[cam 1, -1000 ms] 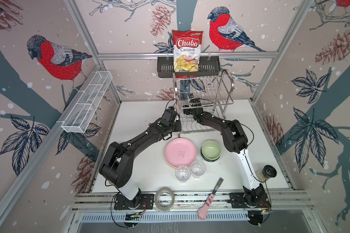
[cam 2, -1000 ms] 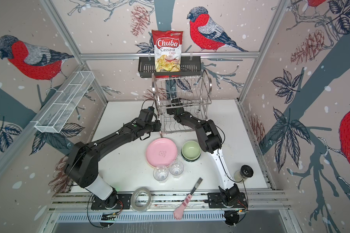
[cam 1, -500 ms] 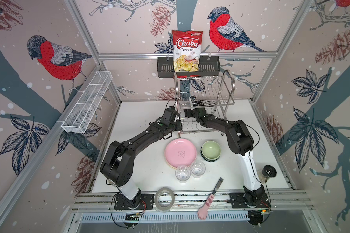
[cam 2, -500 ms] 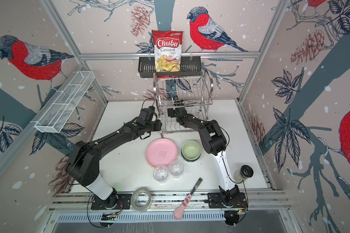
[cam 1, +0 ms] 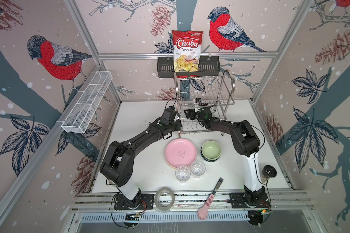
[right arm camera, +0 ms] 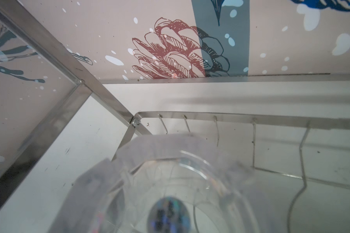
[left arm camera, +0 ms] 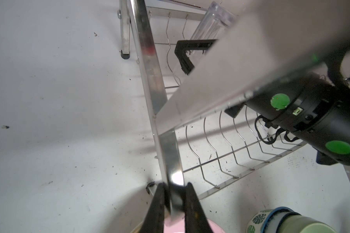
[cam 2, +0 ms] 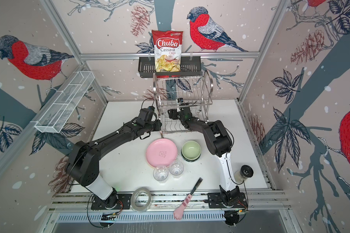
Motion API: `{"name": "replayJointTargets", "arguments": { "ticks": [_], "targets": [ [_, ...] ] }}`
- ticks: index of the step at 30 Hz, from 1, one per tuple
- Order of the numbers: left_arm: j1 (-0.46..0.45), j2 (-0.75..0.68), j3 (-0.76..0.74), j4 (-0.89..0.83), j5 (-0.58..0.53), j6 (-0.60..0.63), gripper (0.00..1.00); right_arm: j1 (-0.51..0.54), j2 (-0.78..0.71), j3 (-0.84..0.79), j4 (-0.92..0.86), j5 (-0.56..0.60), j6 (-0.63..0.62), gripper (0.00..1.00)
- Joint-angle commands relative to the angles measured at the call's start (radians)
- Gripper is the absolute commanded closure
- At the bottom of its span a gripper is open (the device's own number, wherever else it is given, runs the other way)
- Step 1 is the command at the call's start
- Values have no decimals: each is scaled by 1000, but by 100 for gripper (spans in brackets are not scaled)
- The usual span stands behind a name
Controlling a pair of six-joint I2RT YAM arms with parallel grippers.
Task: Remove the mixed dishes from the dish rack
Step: 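Lift the clear cup up out of the rack slot with the right gripper, then pull the cup out toward the left gripper while left gripper releases the rack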
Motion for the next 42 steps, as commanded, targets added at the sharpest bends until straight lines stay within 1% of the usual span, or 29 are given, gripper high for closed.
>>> {"name": "replayJointTargets", "arguments": {
  "ticks": [1,12,17,24,33,37,42],
  "targets": [
    [3,6,-7,-45,35,33,87,-19,-27,-48,74,-158,143,91],
    [6,9,-12,-42,38,34,86,-52,-77,-166,322,-326,382,92],
    [6,10,-8,-43,35,32,81,-67,-91,-225,464,-383,502,92],
    [7,12,-9,-42,31,33,79,-69,-131,-276,530,-417,562,93],
    [7,13,-9,-40,19,30,78,-61,-171,-374,675,-455,670,93],
    [7,7,-15,-40,11,29,75,-61,-184,-419,739,-467,712,93],
    [8,-1,-25,-37,2,21,67,-56,-214,-465,773,-473,736,93]
  ]
}}
